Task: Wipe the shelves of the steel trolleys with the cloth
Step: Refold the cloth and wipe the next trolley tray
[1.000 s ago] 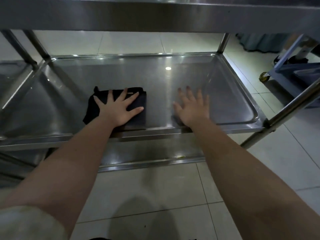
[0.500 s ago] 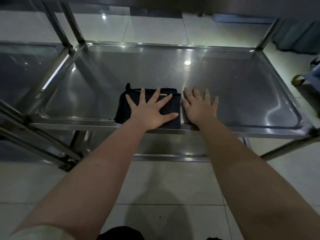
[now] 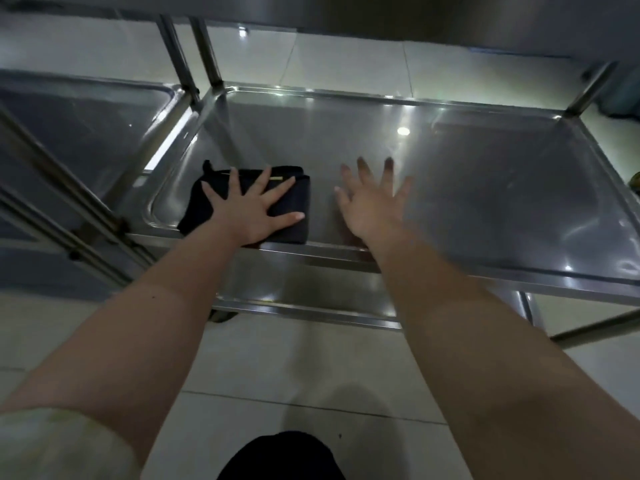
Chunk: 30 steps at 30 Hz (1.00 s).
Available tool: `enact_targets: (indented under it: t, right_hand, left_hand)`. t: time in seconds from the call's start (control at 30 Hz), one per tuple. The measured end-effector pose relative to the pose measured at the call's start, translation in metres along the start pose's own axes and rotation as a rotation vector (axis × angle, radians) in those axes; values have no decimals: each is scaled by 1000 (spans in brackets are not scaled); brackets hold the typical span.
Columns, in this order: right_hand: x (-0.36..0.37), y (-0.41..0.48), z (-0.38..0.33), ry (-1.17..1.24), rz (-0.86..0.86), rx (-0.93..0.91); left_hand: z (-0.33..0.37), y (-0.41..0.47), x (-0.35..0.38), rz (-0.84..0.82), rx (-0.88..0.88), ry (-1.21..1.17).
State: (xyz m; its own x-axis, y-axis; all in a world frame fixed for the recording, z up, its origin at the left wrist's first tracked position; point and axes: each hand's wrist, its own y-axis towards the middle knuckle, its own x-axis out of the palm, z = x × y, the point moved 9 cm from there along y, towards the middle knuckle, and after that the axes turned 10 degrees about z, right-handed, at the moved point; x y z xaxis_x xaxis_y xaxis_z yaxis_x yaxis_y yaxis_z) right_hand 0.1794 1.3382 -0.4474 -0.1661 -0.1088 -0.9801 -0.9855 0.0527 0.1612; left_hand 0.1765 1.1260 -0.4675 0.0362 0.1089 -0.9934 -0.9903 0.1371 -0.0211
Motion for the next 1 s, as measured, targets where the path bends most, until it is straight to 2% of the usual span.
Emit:
enact_targets:
  t: [0.07,0.13,0.33,0.73,0.83,1.0]
  right_hand:
    - [19,1,-36,48,-107,32]
    - [31,-3,-46,14,-137,67]
    - [34,-6,-40,-22,-95,50]
    - [44,4,-39,-93,-52,7]
    - [45,4,-40,-86,-61,20]
    - [41,1,-37,-72,-69,14]
  left_hand:
    - [-1,-1,0,19,-12,8]
    - [0,-2,0,34,-42,13]
    - [-17,9,-1,32,-68,-36]
    - [-52,92,-16,62,-11,7]
    - [-50,77,-14,41,-5,31]
    - [-76,5,-4,1,73,6]
